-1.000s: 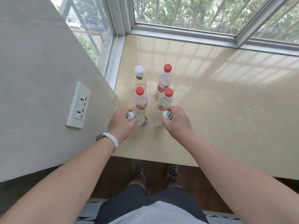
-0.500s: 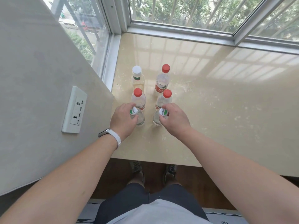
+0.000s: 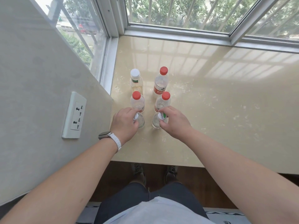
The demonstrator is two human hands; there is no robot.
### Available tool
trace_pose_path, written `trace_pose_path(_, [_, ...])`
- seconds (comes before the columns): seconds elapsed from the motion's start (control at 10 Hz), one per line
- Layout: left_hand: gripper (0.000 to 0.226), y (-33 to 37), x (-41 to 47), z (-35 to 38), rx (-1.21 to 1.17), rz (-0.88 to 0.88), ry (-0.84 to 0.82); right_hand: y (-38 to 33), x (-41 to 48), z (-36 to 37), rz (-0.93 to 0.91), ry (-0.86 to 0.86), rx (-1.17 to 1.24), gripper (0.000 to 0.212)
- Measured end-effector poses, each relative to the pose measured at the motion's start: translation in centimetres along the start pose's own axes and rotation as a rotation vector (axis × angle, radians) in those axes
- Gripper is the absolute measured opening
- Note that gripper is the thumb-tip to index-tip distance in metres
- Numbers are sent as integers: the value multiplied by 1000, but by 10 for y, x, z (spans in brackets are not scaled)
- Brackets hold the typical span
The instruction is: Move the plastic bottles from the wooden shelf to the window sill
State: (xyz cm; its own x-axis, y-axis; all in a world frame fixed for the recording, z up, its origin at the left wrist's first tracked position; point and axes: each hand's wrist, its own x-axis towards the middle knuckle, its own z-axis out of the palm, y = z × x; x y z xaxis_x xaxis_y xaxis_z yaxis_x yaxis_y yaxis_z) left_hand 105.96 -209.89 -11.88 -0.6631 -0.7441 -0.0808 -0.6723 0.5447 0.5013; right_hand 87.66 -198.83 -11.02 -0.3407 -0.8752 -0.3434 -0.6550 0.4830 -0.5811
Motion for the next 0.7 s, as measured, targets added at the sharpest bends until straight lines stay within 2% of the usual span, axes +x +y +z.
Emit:
trace_pose_path(0.2, [49, 1, -2, -3, -39, -26, -45, 1, 0, 2, 44, 10, 43, 38])
trace_pose_path(0.5, [47, -4, -5, -14, 128, 24, -13, -3, -22, -9, -15, -5, -56, 52])
trace_pose_path(0.7, [45, 4, -10, -30, 103, 29, 14, -12, -31, -28, -116, 56, -123, 51])
